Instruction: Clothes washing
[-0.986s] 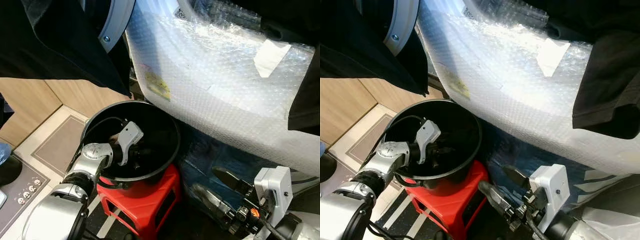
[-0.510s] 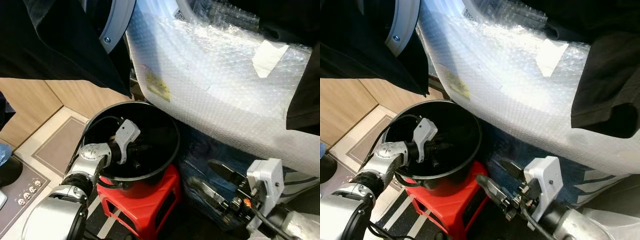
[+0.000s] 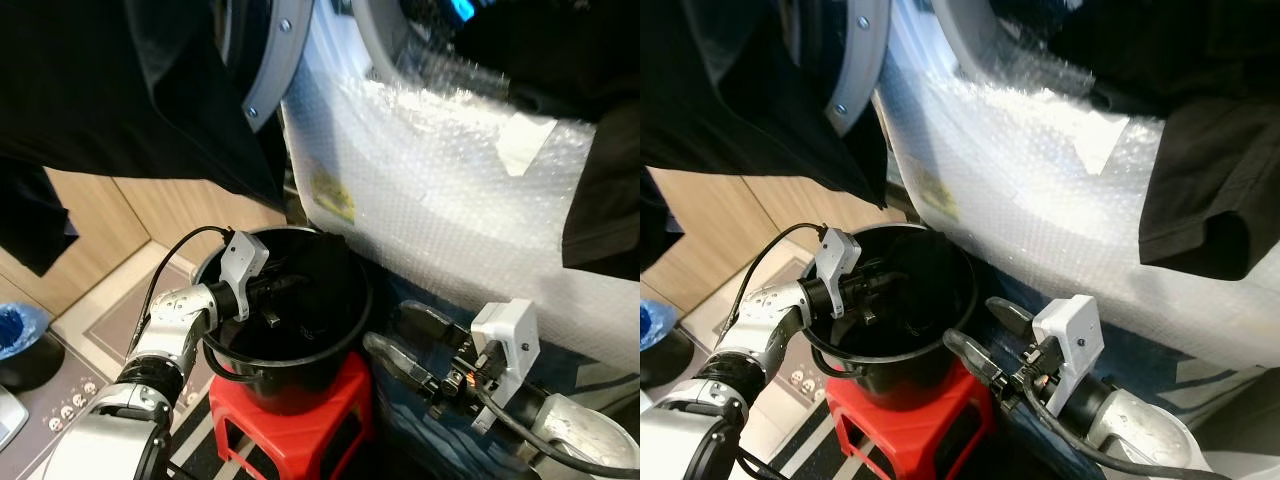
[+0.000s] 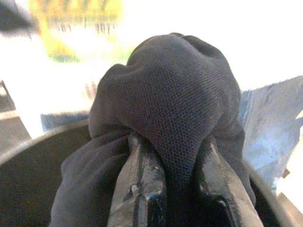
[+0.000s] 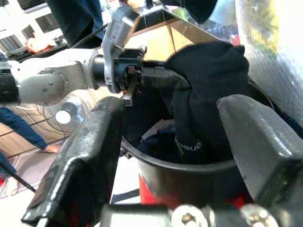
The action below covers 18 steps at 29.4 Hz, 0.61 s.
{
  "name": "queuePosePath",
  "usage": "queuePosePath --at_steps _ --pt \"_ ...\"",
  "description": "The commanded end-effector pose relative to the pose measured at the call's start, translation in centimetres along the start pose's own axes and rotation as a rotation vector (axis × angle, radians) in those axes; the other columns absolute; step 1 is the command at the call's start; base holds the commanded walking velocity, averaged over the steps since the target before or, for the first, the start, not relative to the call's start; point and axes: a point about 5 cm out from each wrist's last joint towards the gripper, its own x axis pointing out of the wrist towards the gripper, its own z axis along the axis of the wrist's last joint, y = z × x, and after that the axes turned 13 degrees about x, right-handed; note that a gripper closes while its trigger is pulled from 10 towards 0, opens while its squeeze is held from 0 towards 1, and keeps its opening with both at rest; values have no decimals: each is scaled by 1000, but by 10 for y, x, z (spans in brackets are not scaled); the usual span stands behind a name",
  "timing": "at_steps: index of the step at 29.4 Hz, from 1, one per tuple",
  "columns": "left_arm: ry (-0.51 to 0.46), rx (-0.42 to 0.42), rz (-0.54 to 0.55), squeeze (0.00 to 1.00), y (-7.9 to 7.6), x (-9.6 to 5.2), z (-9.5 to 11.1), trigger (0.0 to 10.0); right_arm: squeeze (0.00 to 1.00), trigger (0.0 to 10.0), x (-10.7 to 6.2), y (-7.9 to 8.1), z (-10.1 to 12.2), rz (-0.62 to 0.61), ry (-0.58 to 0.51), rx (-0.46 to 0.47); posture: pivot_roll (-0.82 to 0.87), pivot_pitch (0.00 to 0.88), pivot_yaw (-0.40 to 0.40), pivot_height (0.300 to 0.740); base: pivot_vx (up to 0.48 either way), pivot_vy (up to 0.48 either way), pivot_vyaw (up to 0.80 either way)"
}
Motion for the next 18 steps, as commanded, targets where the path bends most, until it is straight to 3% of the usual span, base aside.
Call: queuePosePath --at_steps 1,6,11,18 --pt "-87 23 12 0 1 2 16 0 4 10000 3 -7 -3 -2 -7 0 -175 23 80 740 0 0 0" --pt "-156 40 -2 0 -5 6 31 0 4 10000 2 -23 -4 -48 -21 3 -163 0 75 740 0 0 0" --pt "-264 76 -33 0 -16 16 63 0 0 10000 0 -41 -5 -117 -23 -38 -154 0 73 740 0 0 0" --pt "-372 85 -73 0 -27 30 98 0 0 10000 13 -40 5 -128 -87 -86 -157 0 77 740 0 0 0"
